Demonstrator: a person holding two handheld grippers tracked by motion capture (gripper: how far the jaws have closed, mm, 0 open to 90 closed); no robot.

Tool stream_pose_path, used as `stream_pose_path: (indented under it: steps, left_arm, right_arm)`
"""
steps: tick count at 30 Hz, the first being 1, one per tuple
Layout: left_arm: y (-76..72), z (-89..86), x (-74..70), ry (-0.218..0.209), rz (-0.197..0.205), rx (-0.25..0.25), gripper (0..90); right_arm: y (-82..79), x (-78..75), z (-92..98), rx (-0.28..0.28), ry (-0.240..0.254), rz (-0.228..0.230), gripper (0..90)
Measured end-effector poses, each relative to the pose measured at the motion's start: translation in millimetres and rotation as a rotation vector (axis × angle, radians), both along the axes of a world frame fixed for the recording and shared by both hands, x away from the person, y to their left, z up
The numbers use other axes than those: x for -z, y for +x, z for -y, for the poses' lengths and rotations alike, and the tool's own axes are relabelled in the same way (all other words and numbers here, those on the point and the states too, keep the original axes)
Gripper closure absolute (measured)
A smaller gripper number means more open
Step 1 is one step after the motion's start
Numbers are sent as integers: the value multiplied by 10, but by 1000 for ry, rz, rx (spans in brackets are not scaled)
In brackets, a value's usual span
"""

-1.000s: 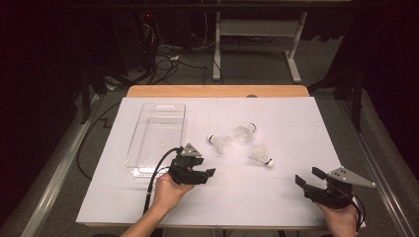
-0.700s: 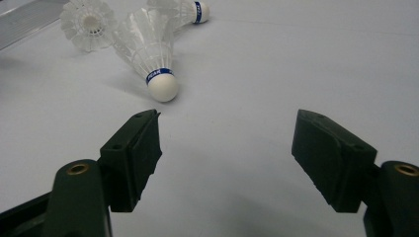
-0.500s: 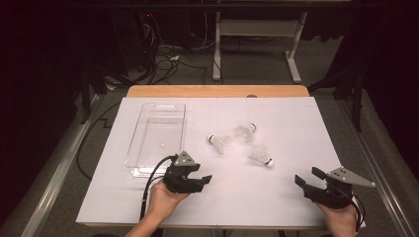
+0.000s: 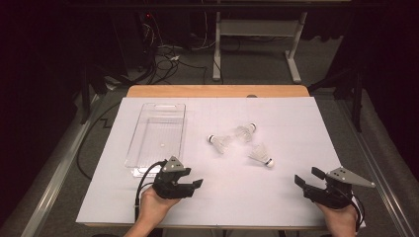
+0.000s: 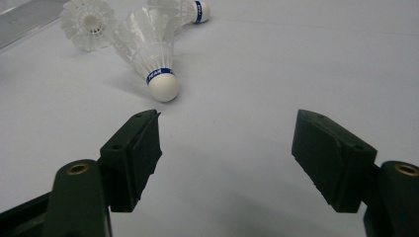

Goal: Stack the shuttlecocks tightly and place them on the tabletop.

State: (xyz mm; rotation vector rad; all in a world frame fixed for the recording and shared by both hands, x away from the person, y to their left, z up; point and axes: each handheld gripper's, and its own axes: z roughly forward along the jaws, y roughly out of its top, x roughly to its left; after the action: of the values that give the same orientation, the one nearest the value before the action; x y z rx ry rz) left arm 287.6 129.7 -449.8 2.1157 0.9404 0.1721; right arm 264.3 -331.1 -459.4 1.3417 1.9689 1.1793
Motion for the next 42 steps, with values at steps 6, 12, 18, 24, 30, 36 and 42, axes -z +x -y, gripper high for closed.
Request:
stream_pose_path:
  steps: [6, 12, 18, 24, 30, 36, 42]
  left_arm:
    - [-27, -57, 6, -4, 6, -12, 402]
    - [-58, -113, 9, -7, 27, -22, 397]
    - [-92, -147, 6, -5, 39, -24, 396]
    - [-128, -219, 8, 2, 42, -34, 393]
    - [-186, -305, 13, 4, 48, -48, 393]
    - [-223, -406, 21, 3, 53, -73, 386]
    - [-243, -492, 23, 0, 59, -100, 384]
  right_arm:
    - [-2, -1, 0, 1, 0, 0, 273]
    - [0, 0, 0, 1, 0, 0, 273]
    - [0, 0, -1, 1, -1, 1, 273]
    - [-2, -1, -1, 1, -1, 0, 273]
    - [-2, -1, -5, 3, 1, -1, 273]
    - [-1, -1, -4, 4, -1, -2, 273]
    - [-2, -1, -4, 6, -2, -1, 273]
